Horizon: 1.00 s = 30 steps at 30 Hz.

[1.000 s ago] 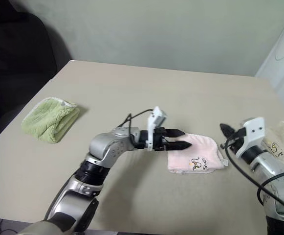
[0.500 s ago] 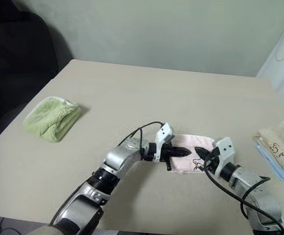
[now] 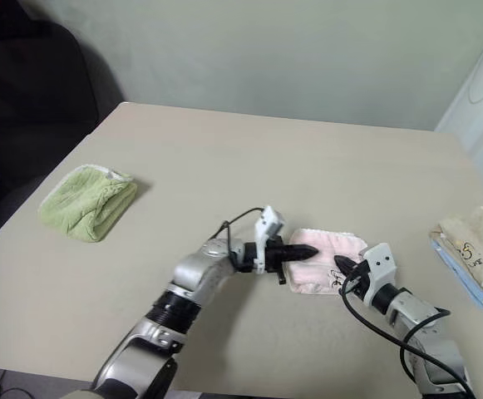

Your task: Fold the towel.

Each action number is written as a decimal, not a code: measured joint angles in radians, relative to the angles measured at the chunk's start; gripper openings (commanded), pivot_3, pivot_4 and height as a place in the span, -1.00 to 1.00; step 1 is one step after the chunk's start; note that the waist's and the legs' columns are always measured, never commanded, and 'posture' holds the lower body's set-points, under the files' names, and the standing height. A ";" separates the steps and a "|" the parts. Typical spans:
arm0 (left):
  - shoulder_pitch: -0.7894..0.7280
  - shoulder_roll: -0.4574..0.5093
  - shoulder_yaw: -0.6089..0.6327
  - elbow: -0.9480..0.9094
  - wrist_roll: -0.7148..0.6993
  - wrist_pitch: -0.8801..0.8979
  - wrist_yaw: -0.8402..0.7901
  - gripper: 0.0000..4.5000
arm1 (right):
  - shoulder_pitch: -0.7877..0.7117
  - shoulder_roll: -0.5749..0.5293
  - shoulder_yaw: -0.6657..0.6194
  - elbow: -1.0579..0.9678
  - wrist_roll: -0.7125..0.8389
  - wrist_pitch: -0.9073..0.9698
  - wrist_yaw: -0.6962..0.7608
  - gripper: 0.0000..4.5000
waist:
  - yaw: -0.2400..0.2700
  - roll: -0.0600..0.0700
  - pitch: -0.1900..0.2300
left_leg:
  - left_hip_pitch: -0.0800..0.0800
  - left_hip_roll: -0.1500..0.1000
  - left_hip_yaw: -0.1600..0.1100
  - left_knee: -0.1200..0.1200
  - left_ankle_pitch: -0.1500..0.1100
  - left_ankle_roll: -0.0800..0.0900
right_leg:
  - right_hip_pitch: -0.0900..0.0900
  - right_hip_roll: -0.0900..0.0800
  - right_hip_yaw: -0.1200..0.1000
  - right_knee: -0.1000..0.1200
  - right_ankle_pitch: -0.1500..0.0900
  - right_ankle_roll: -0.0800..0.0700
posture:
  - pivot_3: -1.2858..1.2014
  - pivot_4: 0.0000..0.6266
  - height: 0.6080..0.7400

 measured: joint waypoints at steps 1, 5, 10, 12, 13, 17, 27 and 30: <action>0.001 0.011 0.050 -0.049 -0.053 0.062 0.015 -0.91 | -0.001 -0.014 -0.013 -0.030 0.005 0.007 0.000 -1.00 | 0.000 0.000 0.000 | 0.000 0.000 0.001 0.000 0.002 -0.003 | 0.000 0.000 0.000 0.000 0.000 0.000 | 0.03 -0.52 1.00; 0.002 0.056 0.203 -0.128 -0.209 0.280 0.095 -0.39 | -0.034 -0.061 -0.091 -0.111 0.052 0.041 0.002 -0.92 | -0.002 0.000 0.000 | 0.001 0.000 0.002 -0.001 0.002 -0.003 | 0.001 0.000 0.001 0.000 0.000 0.000 | 0.03 -0.52 1.00; 0.052 0.132 0.285 -0.151 -0.312 0.494 0.171 0.41 | -0.100 -0.118 -0.158 -0.129 0.145 0.112 0.035 -0.28 | -0.003 0.000 0.000 | 0.001 0.000 0.001 -0.001 0.001 -0.002 | 0.001 0.000 0.001 0.000 -0.001 0.001 | 0.03 -0.52 1.00; 0.074 0.134 0.283 -0.150 -0.319 0.563 0.203 0.72 | -0.117 -0.126 -0.159 -0.129 0.168 0.127 0.049 0.02 | 0.000 -0.001 0.000 | 0.001 0.000 0.000 0.000 0.002 -0.004 | 0.001 0.000 0.001 0.000 0.000 0.000 | 0.03 -0.52 1.00; 0.077 0.128 0.282 -0.147 -0.321 0.597 0.222 0.90 | -0.126 -0.126 -0.158 -0.129 0.173 0.132 0.053 0.20 | 0.002 -0.001 0.000 | 0.001 0.000 0.000 0.000 0.005 -0.007 | 0.001 0.000 0.001 0.000 0.000 -0.001 | 0.03 -0.52 1.00; 0.073 0.085 0.269 -0.141 -0.331 0.696 0.296 1.00 | -0.152 -0.125 -0.150 -0.119 0.169 0.134 0.057 0.82 | 0.004 -0.001 0.000 | 0.001 0.000 0.001 0.000 0.006 -0.008 | 0.001 0.000 0.001 0.000 0.001 -0.001 | 0.03 -0.52 1.00; -0.027 -0.043 0.241 -0.021 -0.291 0.779 0.415 1.00 | -0.187 -0.072 -0.143 -0.102 0.128 0.111 0.019 0.99 | 0.015 -0.001 0.000 | 0.002 -0.002 0.000 0.001 0.009 -0.001 | 0.004 -0.001 0.001 0.000 0.001 -0.002 | 0.03 -0.52 1.00; -0.068 -0.109 0.240 0.051 -0.268 0.760 0.436 1.00 | -0.194 -0.058 -0.142 -0.102 0.124 0.109 0.009 0.99 | 0.023 -0.001 0.000 | 0.001 -0.003 0.000 0.002 0.008 0.001 | 0.005 -0.002 0.001 -0.001 0.001 -0.001 | 0.03 -0.52 1.00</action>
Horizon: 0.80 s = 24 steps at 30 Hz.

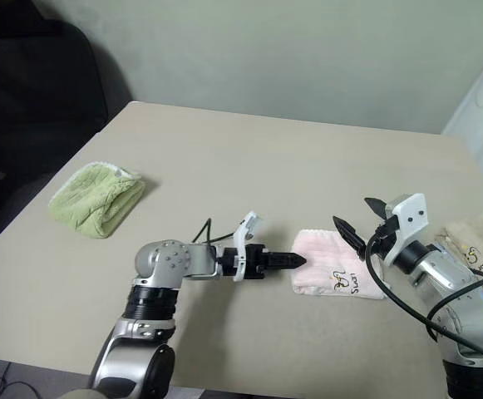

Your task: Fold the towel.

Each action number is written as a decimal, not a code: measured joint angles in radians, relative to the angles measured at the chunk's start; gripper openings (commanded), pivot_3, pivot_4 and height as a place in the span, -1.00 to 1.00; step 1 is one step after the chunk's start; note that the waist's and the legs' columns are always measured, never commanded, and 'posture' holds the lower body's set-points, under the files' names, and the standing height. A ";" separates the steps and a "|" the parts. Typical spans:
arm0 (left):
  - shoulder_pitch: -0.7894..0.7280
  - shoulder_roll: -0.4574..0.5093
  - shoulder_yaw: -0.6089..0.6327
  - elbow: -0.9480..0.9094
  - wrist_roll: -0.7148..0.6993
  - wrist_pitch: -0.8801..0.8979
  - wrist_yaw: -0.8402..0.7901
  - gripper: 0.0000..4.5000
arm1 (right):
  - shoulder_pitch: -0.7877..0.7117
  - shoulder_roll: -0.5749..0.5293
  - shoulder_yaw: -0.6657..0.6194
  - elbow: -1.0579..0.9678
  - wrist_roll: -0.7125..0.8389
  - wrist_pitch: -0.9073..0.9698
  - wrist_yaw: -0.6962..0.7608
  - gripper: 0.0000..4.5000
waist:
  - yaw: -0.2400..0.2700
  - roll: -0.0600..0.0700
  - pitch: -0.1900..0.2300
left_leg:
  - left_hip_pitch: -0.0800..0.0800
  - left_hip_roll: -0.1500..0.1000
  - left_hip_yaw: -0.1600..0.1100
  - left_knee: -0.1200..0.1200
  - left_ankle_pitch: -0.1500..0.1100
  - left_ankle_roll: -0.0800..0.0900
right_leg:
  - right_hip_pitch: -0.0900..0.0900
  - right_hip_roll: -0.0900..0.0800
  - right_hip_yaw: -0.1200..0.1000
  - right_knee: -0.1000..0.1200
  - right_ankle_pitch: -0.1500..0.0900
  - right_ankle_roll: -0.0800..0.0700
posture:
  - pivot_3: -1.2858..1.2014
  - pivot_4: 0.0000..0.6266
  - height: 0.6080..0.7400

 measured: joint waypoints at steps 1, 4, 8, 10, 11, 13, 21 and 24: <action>-0.006 -0.022 -0.002 0.020 0.002 -0.007 0.004 1.00 | -0.001 0.003 0.001 0.000 -0.002 -0.001 -0.002 0.99 | 0.000 0.000 0.000 | 0.000 0.000 0.001 0.000 0.000 0.000 | 0.000 0.000 0.000 0.000 0.000 0.000 | 0.03 -0.52 1.00; -0.032 -0.063 -0.007 0.069 0.017 -0.024 0.014 1.00 | -0.001 0.007 0.001 -0.001 -0.008 -0.002 -0.009 0.99 | 0.000 0.000 0.000 | 0.000 0.001 0.001 0.000 0.001 0.000 | 0.000 0.001 0.000 0.000 0.000 0.000 | 0.03 -0.52 1.00; -0.064 -0.091 -0.011 0.124 0.042 -0.052 0.013 1.00 | -0.004 0.013 0.001 -0.001 -0.015 -0.003 -0.017 0.99 | 0.000 0.000 0.000 | 0.001 0.002 0.001 0.000 0.003 0.001 | 0.000 0.001 -0.001 0.001 0.000 0.001 | 0.03 -0.52 1.00; -0.074 -0.106 -0.012 0.149 0.050 -0.068 0.013 1.00 | -0.008 0.019 0.001 -0.002 -0.017 -0.005 -0.020 0.99 | 0.001 0.000 0.000 | 0.001 0.001 0.001 0.000 0.003 0.001 | 0.000 0.001 0.000 0.000 -0.001 0.001 | 0.03 -0.52 1.00; -0.080 -0.110 -0.012 0.158 0.056 -0.074 0.012 1.00 | -0.009 0.021 0.001 -0.002 -0.017 -0.006 -0.022 0.99 | 0.001 0.000 0.000 | 0.000 0.001 0.001 0.000 0.003 0.001 | 0.000 0.001 0.000 0.000 -0.001 0.001 | 0.03 -0.52 1.00; -0.089 -0.118 -0.012 0.178 0.070 -0.085 0.013 0.72 | -0.011 0.025 0.001 -0.002 -0.019 -0.012 -0.023 1.00 | 0.001 0.000 0.000 | 0.000 0.001 0.001 0.000 0.003 0.001 | 0.001 0.001 0.000 0.000 -0.001 0.002 | 0.03 -0.52 1.00; -0.089 -0.127 -0.004 0.197 0.083 -0.103 0.013 -0.53 | -0.026 0.038 0.003 0.016 -0.038 -0.035 -0.025 1.00 | 0.001 0.000 0.000 | 0.001 0.002 0.002 0.000 0.004 0.001 | 0.000 0.002 0.000 0.000 -0.001 0.002 | 0.03 -0.52 1.00; -0.087 -0.127 0.001 0.188 0.081 -0.104 0.011 -0.99 | -0.027 0.039 0.003 0.027 -0.040 -0.039 -0.025 1.00 | 0.001 0.000 0.000 | 0.001 0.002 0.002 0.000 0.004 0.001 | 0.000 0.001 0.000 0.000 -0.001 0.001 | 0.03 -0.52 1.00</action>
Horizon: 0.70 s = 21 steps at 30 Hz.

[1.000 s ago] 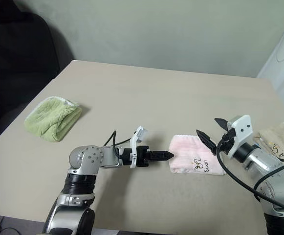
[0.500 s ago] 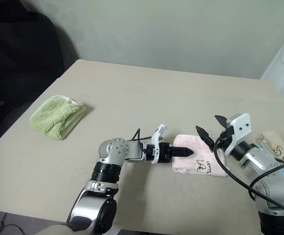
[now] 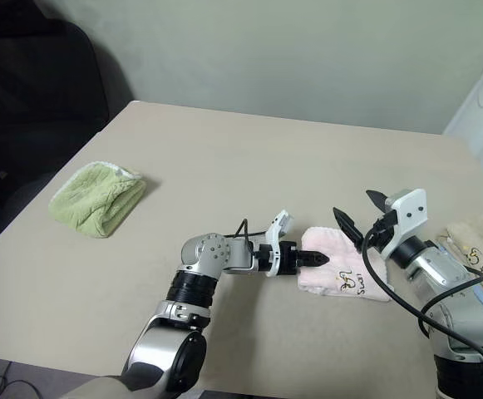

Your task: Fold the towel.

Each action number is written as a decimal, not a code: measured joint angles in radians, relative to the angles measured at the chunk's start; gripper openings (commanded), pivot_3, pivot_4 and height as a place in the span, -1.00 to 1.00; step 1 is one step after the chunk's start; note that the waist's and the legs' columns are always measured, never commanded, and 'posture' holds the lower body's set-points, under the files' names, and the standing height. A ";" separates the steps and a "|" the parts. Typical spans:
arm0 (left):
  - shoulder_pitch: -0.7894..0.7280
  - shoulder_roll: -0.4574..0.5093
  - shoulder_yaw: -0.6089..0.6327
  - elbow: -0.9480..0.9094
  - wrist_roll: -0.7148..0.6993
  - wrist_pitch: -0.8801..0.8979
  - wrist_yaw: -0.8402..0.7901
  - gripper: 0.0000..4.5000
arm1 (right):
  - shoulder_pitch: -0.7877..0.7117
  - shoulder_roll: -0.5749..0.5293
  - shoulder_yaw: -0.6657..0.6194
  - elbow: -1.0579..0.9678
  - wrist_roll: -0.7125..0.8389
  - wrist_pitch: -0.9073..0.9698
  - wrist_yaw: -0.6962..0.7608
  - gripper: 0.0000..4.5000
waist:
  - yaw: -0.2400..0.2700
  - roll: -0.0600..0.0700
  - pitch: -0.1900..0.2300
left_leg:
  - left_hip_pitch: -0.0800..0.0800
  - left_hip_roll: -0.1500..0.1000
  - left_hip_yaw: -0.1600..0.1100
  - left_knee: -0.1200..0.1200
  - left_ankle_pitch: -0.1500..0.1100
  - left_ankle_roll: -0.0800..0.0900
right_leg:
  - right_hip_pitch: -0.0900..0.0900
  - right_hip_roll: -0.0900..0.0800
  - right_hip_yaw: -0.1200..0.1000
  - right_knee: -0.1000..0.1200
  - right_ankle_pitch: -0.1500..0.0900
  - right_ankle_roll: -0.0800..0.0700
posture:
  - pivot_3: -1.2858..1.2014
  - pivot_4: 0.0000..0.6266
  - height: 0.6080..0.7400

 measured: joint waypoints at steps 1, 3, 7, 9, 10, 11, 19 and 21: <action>0.002 -0.001 0.005 -0.004 -0.002 0.000 0.000 -1.00 | 0.000 0.000 0.000 0.003 -0.001 -0.002 0.000 1.00 | 0.000 0.000 0.000 | 0.000 0.000 0.000 0.000 0.000 0.000 | 0.000 0.000 0.000 0.000 0.000 0.000 | 0.03 -0.52 1.00; 0.008 -0.005 0.019 -0.020 -0.007 0.000 0.001 -1.00 | 0.000 0.000 0.000 0.007 -0.004 -0.006 0.000 1.00 | 0.000 0.000 0.000 | 0.000 0.000 0.000 0.000 0.000 0.000 | 0.000 0.000 0.000 0.000 0.000 0.000 | 0.03 -0.52 1.00; 0.012 -0.017 0.087 -0.046 -0.043 0.002 0.016 -1.00 | -0.002 0.003 0.000 0.013 -0.008 -0.018 -0.002 1.00 | -0.001 0.000 0.000 | 0.000 0.000 0.000 0.000 0.000 0.000 | 0.000 0.000 0.000 0.000 0.000 0.000 | 0.03 -0.52 1.00; 0.010 -0.019 0.146 -0.066 -0.073 0.005 0.036 -1.00 | -0.017 0.010 -0.005 0.033 -0.016 -0.034 -0.015 1.00 | -0.005 0.000 0.000 | 0.001 0.001 0.001 0.000 0.000 0.000 | 0.000 0.000 0.000 0.000 0.000 0.000 | 0.03 -0.52 1.00; 0.008 -0.014 0.175 -0.073 -0.089 0.008 0.048 -1.00 | -0.023 0.010 -0.009 0.042 -0.019 -0.042 -0.024 1.00 | -0.006 0.000 0.000 | 0.001 0.001 0.001 0.000 0.000 0.000 | 0.000 0.000 0.000 0.000 0.000 0.000 | 0.03 -0.52 1.00; -0.001 -0.007 0.221 -0.078 -0.113 0.012 0.068 -1.00 | -0.035 0.011 -0.018 0.058 -0.029 -0.052 -0.039 1.00 | -0.007 0.000 0.001 | 0.001 0.001 0.001 0.000 0.000 0.001 | 0.000 0.000 0.000 0.000 0.000 0.000 | 0.03 -0.52 1.00; -0.124 0.300 0.530 -0.116 -0.208 -0.022 0.198 -1.00 | -0.113 0.006 -0.148 0.165 -0.045 -0.106 -0.122 1.00 | -0.018 -0.001 0.002 | 0.004 0.002 0.001 -0.005 0.001 0.000 | -0.002 0.002 0.000 0.001 0.002 0.000 | 0.03 -0.52 1.00; -0.127 0.391 0.563 -0.088 -0.200 -0.057 0.206 -1.00 | -0.115 0.006 -0.143 0.170 -0.044 -0.106 -0.120 1.00 | -0.018 -0.001 0.002 | 0.004 0.002 0.000 -0.005 0.000 -0.001 | -0.002 0.003 -0.001 0.000 0.002 0.000 | 0.03 -0.52 1.00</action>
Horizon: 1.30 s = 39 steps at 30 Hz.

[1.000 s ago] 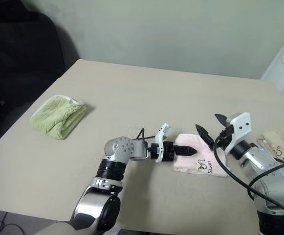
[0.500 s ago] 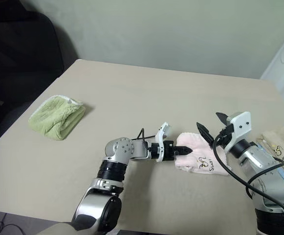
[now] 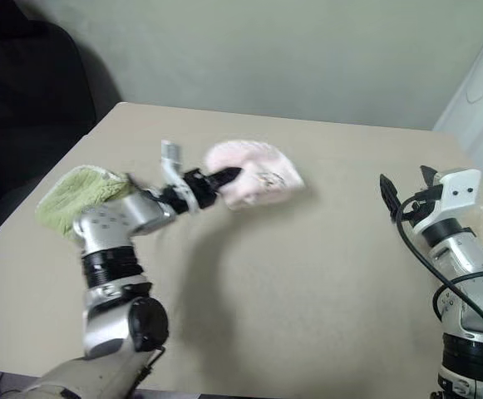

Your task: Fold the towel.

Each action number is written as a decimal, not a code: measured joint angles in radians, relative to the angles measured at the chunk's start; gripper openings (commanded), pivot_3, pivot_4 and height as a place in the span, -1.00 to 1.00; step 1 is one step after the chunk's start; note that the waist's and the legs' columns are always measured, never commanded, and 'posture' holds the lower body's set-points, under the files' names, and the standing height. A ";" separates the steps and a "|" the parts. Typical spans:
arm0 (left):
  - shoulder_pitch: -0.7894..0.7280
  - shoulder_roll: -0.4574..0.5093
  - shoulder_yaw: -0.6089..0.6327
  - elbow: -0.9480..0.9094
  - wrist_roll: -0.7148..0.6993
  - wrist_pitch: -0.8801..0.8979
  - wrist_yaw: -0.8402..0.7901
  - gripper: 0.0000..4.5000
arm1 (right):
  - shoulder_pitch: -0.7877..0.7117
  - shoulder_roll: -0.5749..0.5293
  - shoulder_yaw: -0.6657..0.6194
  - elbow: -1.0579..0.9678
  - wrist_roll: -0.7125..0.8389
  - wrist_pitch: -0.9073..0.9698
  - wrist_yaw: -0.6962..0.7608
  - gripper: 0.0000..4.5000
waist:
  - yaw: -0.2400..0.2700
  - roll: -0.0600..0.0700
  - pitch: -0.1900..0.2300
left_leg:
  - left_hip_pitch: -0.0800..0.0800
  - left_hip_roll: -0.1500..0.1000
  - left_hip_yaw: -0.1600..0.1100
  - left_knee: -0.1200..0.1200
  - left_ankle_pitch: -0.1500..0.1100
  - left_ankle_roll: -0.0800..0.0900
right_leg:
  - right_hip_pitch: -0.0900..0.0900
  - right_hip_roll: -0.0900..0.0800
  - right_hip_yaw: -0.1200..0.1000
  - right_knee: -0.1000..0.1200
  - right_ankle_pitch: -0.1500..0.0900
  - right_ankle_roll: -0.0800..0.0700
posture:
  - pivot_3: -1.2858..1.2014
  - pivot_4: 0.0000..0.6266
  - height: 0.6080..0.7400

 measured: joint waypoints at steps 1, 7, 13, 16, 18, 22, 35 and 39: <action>-0.010 0.054 0.022 0.034 0.006 -0.028 0.004 -1.00 | -0.002 0.000 0.007 0.005 0.000 0.000 0.002 1.00 | 0.000 0.000 0.000 | 0.000 0.000 0.000 0.000 0.000 0.000 | 0.000 0.000 0.000 0.000 0.000 0.000 | 0.03 -0.52 1.00; -0.072 0.352 0.119 0.248 0.053 -0.253 -0.027 -1.00 | -0.009 0.006 0.070 0.054 -0.013 -0.016 0.026 1.00 | -0.001 -0.001 0.001 | -0.002 -0.001 -0.004 0.000 -0.003 0.003 | -0.003 0.001 0.000 0.000 0.001 -0.002 | 0.03 -0.52 1.00; 0.003 0.477 0.151 0.390 0.086 -0.352 -0.050 -1.00 | -0.023 0.014 0.109 0.062 -0.012 -0.026 0.041 1.00 | 0.004 -0.001 0.001 | -0.006 -0.002 -0.005 0.000 -0.004 0.001 | -0.006 0.000 -0.001 0.000 0.002 -0.006 | 0.03 -0.52 1.00; 0.089 0.476 0.150 0.416 0.088 -0.352 -0.055 -0.87 | -0.023 0.016 0.114 0.063 -0.012 -0.028 0.044 1.00 | 0.004 -0.002 0.000 | -0.006 -0.002 -0.006 0.000 -0.004 -0.002 | -0.007 0.000 -0.002 0.000 0.003 -0.009 | 0.03 -0.52 1.00; 0.139 0.470 0.143 0.425 0.090 -0.352 -0.065 -0.59 | -0.022 0.017 0.121 0.063 -0.011 -0.028 0.047 1.00 | 0.003 -0.003 0.000 | -0.007 -0.002 -0.006 -0.001 -0.003 -0.004 | -0.009 0.001 -0.002 0.001 0.003 -0.009 | 0.03 -0.52 1.00; 0.217 0.452 0.116 0.436 0.108 -0.354 -0.099 0.03 | -0.022 0.027 0.135 0.065 -0.011 -0.028 0.049 1.00 | 0.003 -0.003 0.000 | -0.007 -0.001 -0.006 -0.001 -0.004 -0.006 | -0.010 0.001 -0.002 0.002 0.003 -0.009 | 0.03 -0.52 1.00; 0.231 0.486 0.192 0.496 0.102 -0.449 -0.136 0.98 | 0.023 0.072 0.176 0.042 -0.011 -0.026 0.050 1.00 | 0.000 -0.004 -0.001 | -0.007 0.000 -0.006 -0.002 -0.005 -0.007 | -0.010 0.004 -0.002 0.002 0.003 -0.010 | 0.03 -0.52 1.00; 0.246 0.517 0.236 0.467 0.072 -0.467 -0.142 0.98 | 0.020 0.084 0.191 0.041 -0.011 -0.021 0.050 1.00 | -0.002 -0.004 -0.001 | -0.007 0.000 -0.006 -0.002 -0.005 -0.007 | -0.011 0.005 -0.001 0.002 0.003 -0.011 | 0.03 -0.52 1.00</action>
